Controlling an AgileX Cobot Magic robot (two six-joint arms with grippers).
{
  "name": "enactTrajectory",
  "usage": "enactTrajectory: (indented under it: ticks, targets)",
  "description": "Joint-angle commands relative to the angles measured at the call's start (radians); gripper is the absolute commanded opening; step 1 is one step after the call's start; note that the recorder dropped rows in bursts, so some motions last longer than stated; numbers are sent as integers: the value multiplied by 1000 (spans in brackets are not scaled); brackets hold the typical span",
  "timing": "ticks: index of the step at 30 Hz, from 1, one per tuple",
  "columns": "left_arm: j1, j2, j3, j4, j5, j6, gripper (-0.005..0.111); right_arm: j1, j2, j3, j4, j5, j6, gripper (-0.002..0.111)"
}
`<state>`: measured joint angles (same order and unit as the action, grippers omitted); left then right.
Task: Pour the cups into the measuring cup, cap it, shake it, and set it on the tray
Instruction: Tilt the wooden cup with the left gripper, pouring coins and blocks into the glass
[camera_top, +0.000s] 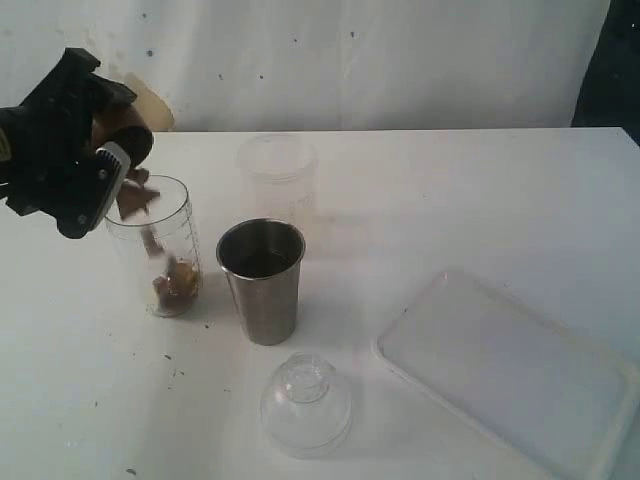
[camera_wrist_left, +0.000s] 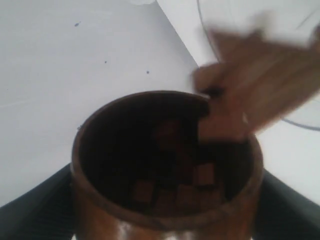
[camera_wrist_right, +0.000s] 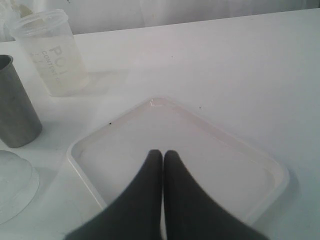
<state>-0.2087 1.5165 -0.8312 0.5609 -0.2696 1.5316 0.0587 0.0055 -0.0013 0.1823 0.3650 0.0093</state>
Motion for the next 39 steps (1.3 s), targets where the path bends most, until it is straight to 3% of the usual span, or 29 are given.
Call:
enactTrajectory:
  ticks: [1,17,31,39]
  targets:
    - [-3,-4,-7,31,-54,62,0,4,-6,1,2,-14,-9,0]
    - [-3,-2,-7,40,-106,302,0,3,-6,1,2,-14,14,0]
    - [-3,-2,-7,245,-110,348,0,3,-6,1,2,-14,14,0]
    - [-3,-2,-7,222,-98,346,0,3,-6,1,2,-14,14,0]
